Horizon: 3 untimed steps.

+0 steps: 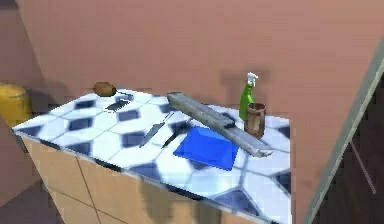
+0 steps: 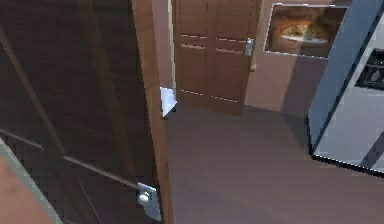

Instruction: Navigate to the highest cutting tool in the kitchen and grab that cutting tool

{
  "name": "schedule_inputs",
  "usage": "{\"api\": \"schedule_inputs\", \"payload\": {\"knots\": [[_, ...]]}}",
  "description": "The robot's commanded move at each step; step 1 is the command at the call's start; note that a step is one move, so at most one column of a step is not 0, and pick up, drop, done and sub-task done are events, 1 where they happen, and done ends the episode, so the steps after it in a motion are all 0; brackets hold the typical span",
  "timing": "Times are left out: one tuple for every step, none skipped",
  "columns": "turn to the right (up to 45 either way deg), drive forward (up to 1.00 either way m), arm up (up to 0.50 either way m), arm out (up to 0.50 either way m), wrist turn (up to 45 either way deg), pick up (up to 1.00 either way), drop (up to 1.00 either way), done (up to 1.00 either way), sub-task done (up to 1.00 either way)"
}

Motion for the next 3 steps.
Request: {"api": "schedule_inputs", "payload": {"knots": [[21.0, 0.0, 0.0, 0.0, 0.0, 0.0, 0.0, 0.0, 0.0], [0.0, 0.05, 0.0, 0.0, 0.0, 0.0, 0.0, 0.0, 0.0], [-45.0, 0.0, 0.0, 0.0, 0.0, 0.0, 0.0, 0.0, 0.0]]}}
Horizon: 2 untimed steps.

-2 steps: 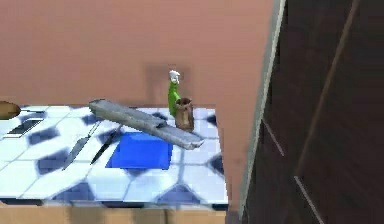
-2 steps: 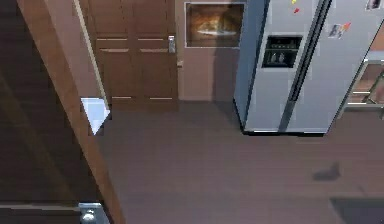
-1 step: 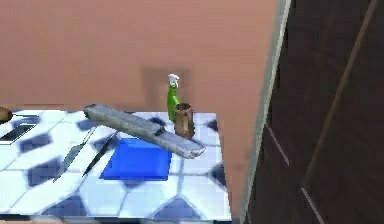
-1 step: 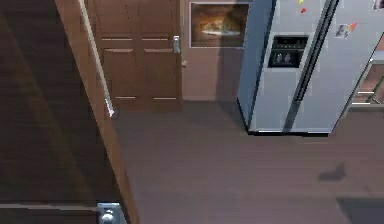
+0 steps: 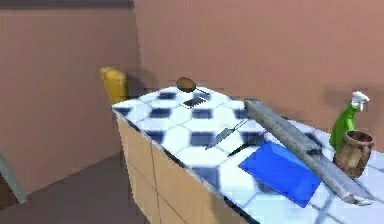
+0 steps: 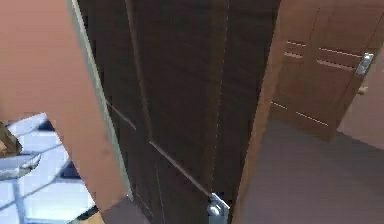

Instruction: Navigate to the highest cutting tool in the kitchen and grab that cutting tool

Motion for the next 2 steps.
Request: {"api": "schedule_inputs", "payload": {"knots": [[-45.0, 0.0, 0.0, 0.0, 0.0, 0.0, 0.0, 0.0, 0.0], [-21.0, 0.0, 0.0, 0.0, 0.0, 0.0, 0.0, 0.0, 0.0]]}}
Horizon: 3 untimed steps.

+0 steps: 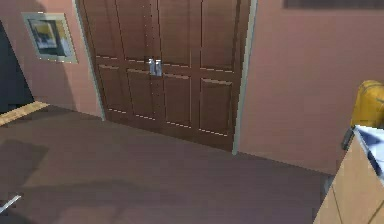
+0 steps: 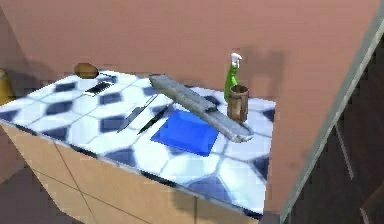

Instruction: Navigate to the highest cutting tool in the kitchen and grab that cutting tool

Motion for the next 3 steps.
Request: {"api": "schedule_inputs", "payload": {"knots": [[-3.0, 0.0, 0.0, 0.0, 0.0, 0.0, 0.0, 0.0, 0.0], [45.0, 0.0, 0.0, 0.0, 0.0, 0.0, 0.0, 0.0, 0.0], [45.0, 0.0, 0.0, 0.0, 0.0, 0.0, 0.0, 0.0, 0.0]]}}
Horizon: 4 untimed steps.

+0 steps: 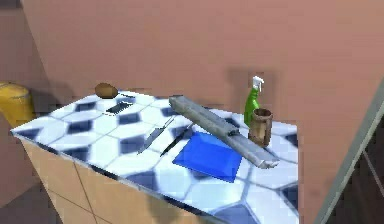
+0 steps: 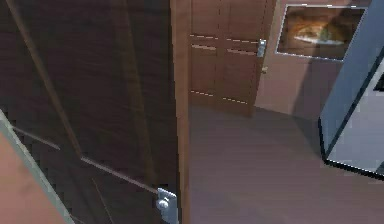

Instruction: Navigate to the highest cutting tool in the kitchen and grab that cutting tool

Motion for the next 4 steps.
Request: {"api": "schedule_inputs", "payload": {"knots": [[24.0, 0.0, 0.0, 0.0, 0.0, 0.0, 0.0, 0.0, 0.0], [0.0, 0.05, 0.0, 0.0, 0.0, 0.0, 0.0, 0.0, 0.0], [-45.0, 0.0, 0.0, 0.0, 0.0, 0.0, 0.0, 0.0, 0.0], [-45.0, 0.0, 0.0, 0.0, 0.0, 0.0, 0.0, 0.0, 0.0]]}}
